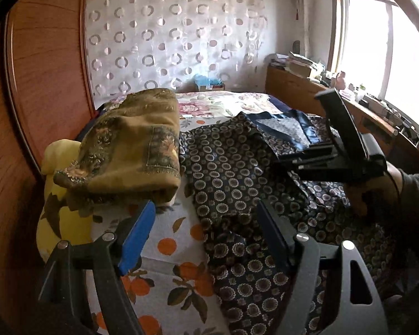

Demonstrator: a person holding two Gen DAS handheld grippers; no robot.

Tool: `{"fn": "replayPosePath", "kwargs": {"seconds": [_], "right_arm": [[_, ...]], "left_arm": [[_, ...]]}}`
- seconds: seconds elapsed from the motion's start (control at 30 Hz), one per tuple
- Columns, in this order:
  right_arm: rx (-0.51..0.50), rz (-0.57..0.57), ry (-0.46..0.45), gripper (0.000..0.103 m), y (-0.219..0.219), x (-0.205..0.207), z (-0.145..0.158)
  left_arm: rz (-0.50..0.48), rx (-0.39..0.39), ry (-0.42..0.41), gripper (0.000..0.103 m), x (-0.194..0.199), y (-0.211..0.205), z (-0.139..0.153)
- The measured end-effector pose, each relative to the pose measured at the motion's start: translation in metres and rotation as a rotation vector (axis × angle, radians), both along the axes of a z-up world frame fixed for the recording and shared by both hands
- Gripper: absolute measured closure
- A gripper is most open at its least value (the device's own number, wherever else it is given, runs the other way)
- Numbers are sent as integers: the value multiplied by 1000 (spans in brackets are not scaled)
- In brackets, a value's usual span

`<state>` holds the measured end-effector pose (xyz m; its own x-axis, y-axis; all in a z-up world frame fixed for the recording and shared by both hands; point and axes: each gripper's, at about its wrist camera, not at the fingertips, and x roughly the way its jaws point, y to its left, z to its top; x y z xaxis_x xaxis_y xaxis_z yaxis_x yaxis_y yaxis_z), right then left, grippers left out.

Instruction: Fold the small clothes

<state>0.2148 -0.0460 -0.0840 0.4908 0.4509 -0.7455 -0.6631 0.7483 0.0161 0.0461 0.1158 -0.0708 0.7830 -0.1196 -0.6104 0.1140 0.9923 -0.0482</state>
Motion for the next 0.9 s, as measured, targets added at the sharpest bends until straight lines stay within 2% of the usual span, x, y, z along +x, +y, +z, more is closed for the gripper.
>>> {"fn": "replayPosePath", "kwargs": {"seconds": [0.07, 0.23, 0.27, 0.3, 0.33, 0.37, 0.4, 0.43, 0.57, 0.9], "right_arm": [[-34, -10, -27, 90, 1, 1, -1], [-43, -43, -62, 89, -4, -3, 3], [-41, -48, -65, 85, -6, -5, 5], [-37, -55, -67, 75, -9, -7, 7], [-34, -58, -71, 64, -13, -9, 9], [-32, -64, -79, 58, -17, -11, 11], [-28, -72, -91, 47, -25, -15, 13], [-24, -78, -97, 43, -34, -20, 15], [-38, -112, -122, 41, -63, -39, 20], [-46, -258, -143, 41, -156, -88, 24]], "left_arm": [[-3, 0, 9, 28, 2, -1, -3], [-10, -20, 39, 28, 13, -1, -15], [-14, -22, 47, 28, 17, -1, -17], [-22, -28, 54, 28, 22, -1, -19], [-30, -38, 61, 35, 25, 0, -20], [-38, -51, 76, 42, 31, 0, -22], [-43, -61, 87, 44, 35, 1, -23], [-43, -68, 96, 50, 40, 1, -24], [-31, -58, 129, 64, 58, 0, -29], [-7, -10, 208, 65, 84, -12, -44]]}}
